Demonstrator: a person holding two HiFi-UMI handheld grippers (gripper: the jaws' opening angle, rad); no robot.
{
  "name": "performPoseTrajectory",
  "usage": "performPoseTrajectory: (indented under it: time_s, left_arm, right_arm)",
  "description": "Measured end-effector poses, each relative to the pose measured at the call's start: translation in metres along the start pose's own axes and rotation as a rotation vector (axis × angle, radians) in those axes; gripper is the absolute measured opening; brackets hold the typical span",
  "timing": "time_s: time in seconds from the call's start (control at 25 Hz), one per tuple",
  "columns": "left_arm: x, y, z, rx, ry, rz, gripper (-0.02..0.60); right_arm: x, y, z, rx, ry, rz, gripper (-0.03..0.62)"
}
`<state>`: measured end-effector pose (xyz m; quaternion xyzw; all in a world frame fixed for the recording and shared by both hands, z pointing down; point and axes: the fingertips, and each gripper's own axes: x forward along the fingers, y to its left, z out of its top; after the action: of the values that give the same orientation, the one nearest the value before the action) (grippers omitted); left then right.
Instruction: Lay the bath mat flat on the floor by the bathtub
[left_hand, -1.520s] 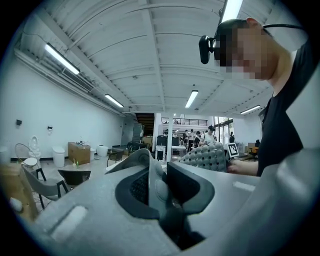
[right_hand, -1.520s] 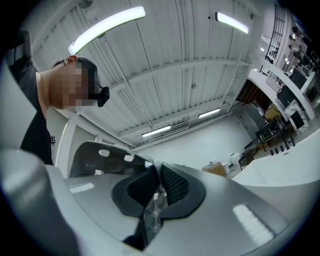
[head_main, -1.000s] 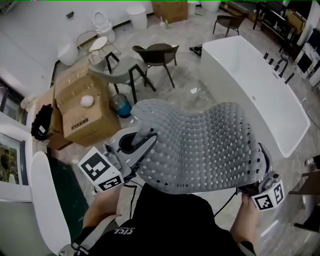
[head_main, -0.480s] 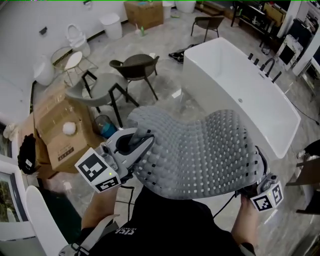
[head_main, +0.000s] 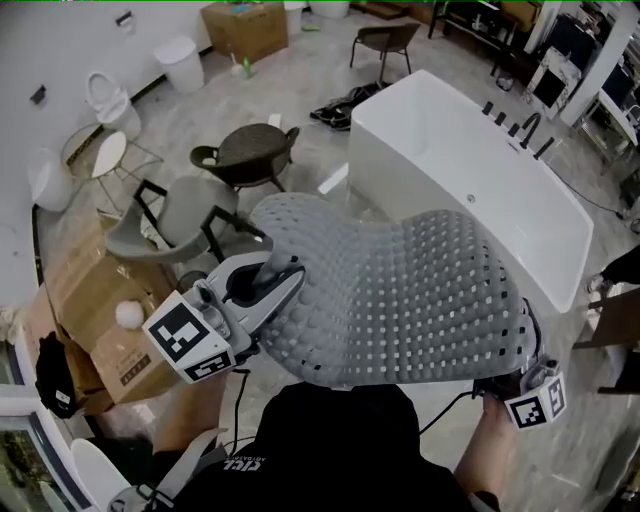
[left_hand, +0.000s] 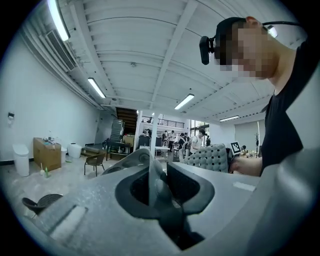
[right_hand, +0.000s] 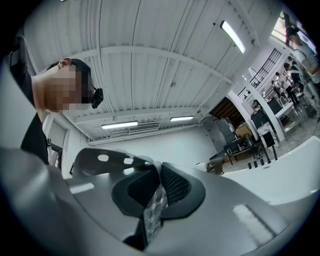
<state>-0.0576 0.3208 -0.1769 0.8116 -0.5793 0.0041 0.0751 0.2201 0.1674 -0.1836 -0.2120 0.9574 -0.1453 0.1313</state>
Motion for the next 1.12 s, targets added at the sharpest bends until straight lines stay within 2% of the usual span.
performPoseTrajectory:
  time_s: [0.24,0.4,0.56,0.72,1.12]
  left_arm:
    - [0.046,0.056,-0.001,-0.015,0.034,-0.072,0.06]
    - [0.093,0.074,0.0,-0.019,0.053,-0.128,0.06]
    - [0.137,0.086,0.006,-0.047,0.019,-0.191,0.058]
    - [0.174,0.1,0.007,-0.028,0.031,-0.207,0.058]
    - [0.24,0.146,0.007,-0.048,0.069,-0.327,0.058]
  right_arm:
    - [0.05,-0.016,-0.021,-0.003,0.027,-0.049,0.012]
    - [0.071,-0.049,-0.025,-0.008,0.013,-0.06,0.012]
    - [0.081,-0.09,-0.022,0.011,-0.04,-0.076,0.012]
    - [0.088,-0.124,-0.024,0.006,-0.043,-0.108,0.012]
    - [0.106,-0.146,-0.031,-0.012,-0.046,-0.252,0.012]
